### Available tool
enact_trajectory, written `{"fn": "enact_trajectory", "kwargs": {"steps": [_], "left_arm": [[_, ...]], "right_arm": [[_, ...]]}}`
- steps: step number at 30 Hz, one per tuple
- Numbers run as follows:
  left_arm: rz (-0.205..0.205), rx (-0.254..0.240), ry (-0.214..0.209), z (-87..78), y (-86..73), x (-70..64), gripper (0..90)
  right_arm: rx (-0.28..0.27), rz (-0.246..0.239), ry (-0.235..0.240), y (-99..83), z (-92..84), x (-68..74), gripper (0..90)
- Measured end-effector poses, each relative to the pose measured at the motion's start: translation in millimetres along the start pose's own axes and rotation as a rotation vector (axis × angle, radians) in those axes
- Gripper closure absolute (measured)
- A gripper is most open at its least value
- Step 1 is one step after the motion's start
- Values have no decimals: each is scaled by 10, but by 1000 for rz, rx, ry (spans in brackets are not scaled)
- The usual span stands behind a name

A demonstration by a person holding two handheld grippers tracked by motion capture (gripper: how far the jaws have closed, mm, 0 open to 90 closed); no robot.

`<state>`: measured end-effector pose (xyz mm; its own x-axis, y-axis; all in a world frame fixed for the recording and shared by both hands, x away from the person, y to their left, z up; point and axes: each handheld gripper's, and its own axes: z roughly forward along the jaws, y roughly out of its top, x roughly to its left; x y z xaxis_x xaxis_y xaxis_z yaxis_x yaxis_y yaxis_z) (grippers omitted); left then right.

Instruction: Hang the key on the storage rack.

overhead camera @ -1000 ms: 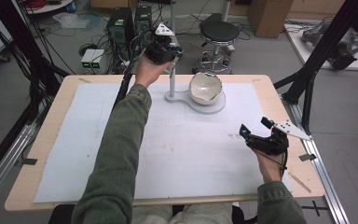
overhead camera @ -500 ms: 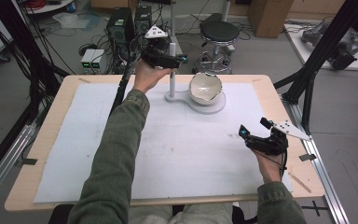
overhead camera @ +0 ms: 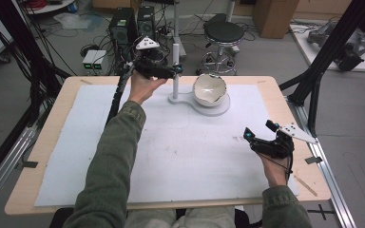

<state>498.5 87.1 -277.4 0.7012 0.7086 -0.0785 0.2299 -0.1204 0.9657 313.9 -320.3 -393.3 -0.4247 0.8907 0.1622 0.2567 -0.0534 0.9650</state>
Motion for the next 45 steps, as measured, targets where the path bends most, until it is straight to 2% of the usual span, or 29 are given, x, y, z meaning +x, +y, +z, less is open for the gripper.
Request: {"fn": "enact_trajectory", "kwargs": {"steps": [3,5,13,21,24,34,39,41,45], "left_arm": [[-2,3,-12,-38,-34,-13,16],[12,10,-6,-79,-44,-20,16],[21,-1,-4,-185,-84,-27,16],[1,-10,9,-347,-239,8,16],[-8,2,9,-406,-322,26,16],[5,6,11,-571,-477,-7,16],[6,6,20,-656,-551,-6,16],[17,12,34,-696,-577,-8,16],[15,7,63,-827,-650,12,16]], "right_arm": [[2,-2,-1,-1,9,3,11],[7,-5,1,-3,12,4,11],[11,-2,2,-4,19,5,11],[13,-3,1,-10,23,7,11],[12,-7,1,-10,27,9,11],[17,5,-1,-26,20,15,11],[12,3,-6,-25,19,13,11],[16,11,-5,-25,19,14,11],[17,9,-4,-25,21,12,11]]}}
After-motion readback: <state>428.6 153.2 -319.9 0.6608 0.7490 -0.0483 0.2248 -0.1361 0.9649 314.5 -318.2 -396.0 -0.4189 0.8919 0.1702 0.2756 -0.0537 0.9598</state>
